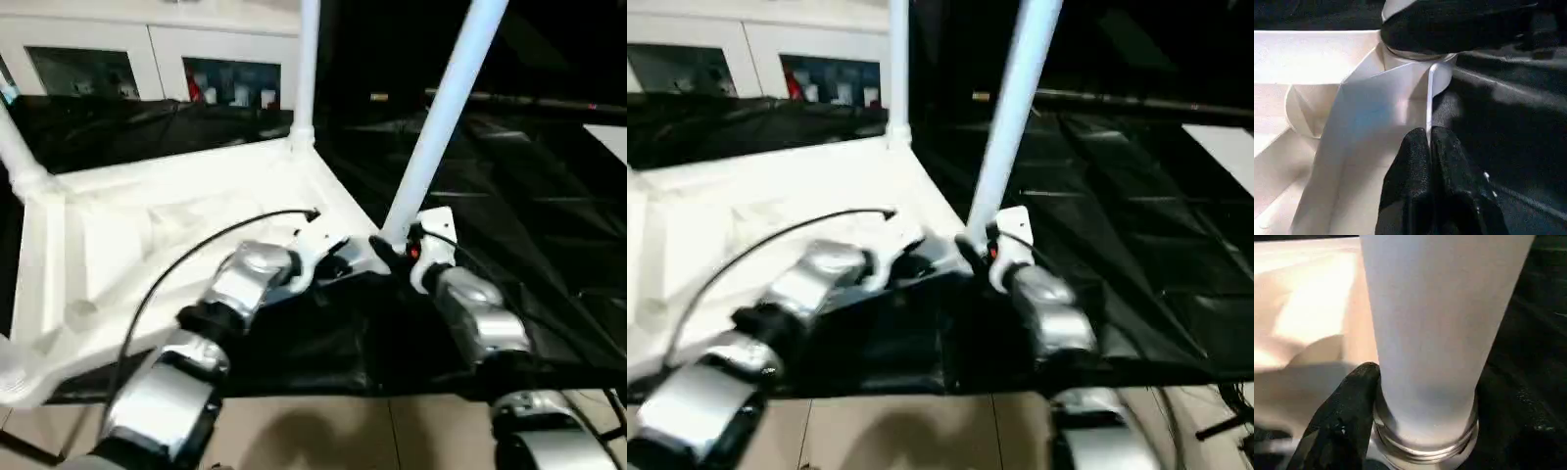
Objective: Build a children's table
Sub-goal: Rotate leg to tighten
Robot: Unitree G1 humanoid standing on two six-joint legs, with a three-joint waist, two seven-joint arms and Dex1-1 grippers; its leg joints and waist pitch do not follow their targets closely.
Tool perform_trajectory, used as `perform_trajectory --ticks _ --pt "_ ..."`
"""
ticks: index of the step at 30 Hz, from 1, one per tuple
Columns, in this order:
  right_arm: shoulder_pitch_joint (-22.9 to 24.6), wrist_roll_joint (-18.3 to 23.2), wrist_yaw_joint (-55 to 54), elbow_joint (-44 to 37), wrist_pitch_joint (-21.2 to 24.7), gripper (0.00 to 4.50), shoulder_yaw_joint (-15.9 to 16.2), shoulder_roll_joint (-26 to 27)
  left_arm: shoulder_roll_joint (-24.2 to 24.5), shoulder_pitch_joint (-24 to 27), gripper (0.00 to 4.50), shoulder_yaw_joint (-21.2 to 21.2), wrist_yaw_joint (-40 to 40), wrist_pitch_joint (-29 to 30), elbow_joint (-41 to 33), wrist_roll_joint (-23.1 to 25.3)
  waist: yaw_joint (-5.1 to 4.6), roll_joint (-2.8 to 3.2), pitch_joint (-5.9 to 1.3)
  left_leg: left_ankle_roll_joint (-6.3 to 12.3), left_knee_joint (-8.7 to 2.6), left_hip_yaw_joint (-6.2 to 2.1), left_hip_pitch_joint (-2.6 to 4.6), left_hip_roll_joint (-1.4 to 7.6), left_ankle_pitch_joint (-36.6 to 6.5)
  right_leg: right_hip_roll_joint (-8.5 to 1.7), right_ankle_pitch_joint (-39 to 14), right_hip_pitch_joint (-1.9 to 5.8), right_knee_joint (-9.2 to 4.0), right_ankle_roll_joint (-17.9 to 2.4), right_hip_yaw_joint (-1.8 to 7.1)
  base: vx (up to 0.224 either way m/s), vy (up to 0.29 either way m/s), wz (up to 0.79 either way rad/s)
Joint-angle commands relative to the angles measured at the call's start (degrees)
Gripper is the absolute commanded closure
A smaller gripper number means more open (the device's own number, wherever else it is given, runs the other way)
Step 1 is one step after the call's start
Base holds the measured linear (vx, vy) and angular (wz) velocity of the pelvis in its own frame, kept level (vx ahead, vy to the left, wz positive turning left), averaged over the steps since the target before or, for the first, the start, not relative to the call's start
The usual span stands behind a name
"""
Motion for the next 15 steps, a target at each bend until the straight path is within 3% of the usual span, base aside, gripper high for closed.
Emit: perform_trajectory --ticks 1,2,7,8,9,14,15 --pt "0.3 0.0 -2.7 4.1 1.9 1.87 0.6 2.4 -2.0 -0.3 4.50 -1.1 1.8 1.2 2.0 0.8 -0.02 1.08 -2.91 0.05 -4.11 -0.12 0.15 0.94 -14.6 -2.48 -15.6 2.22 -5.08 -9.5 2.21 0.000 0.000 0.00" --pt "0.3 0.0 -2.7 4.1 1.9 1.87 0.6 2.4 -2.0 -0.3 4.50 -1.1 1.8 1.2 2.0 0.8 -0.07 0.84 -2.99 0.11 -4.03 -0.10 0.09 0.86 -14.9 -2.48 -15.1 2.34 -5.05 -9.5 2.21 0.000 0.000 0.00" --pt "-1.1 -2.2 -2.7 4.9 0.6 1.87 2.5 3.5 -2.1 -0.3 4.50 -1.8 1.3 -0.5 2.9 1.4 -0.08 0.73 -2.90 0.44 -4.16 -0.16 -0.04 0.89 -16.1 -2.52 -16.3 2.25 -5.26 -9.2 2.18 0.000 0.000 0.00" --pt "-0.7 -2.8 -0.6 3.6 -0.1 1.32 3.3 2.5 -1.3 0.0 4.50 -1.7 0.4 -1.7 2.8 1.3 -0.11 0.48 -2.83 0.57 -4.19 -0.13 -0.11 0.87 -16.4 -2.54 -17.0 2.26 -5.40 -8.8 2.16 0.000 0.000 0.00" --pt "-0.6 -3.7 0.5 3.1 -0.5 1.18 4.2 1.3 -0.8 0.1 4.50 -1.7 -0.3 -2.0 2.7 1.3 -0.04 0.31 -2.91 0.68 -4.15 -0.16 -0.12 0.88 -16.2 -2.60 -17.2 2.31 -5.35 -8.7 2.16 0.000 0.000 0.00" --pt "-0.2 -4.3 5.5 1.3 -0.7 0.85 5.8 -2.5 1.4 1.1 4.50 -1.5 -3.9 -3.9 1.6 0.6 -0.08 0.21 -3.01 1.68 -3.99 -0.06 -0.46 0.88 -13.5 -2.63 -14.3 2.60 -4.99 -9.2 2.24 0.000 0.000 0.00" --pt "0.6 -3.7 12.1 -1.3 0.3 0.85 7.1 -5.5 3.2 1.9 4.50 -1.7 -7.1 -5.2 0.8 0.3 0.01 0.01 -2.98 2.63 -3.88 -0.02 -0.54 0.83 -12.4 -2.50 -12.5 2.82 -4.88 -9.8 2.16 0.000 0.000 0.00"
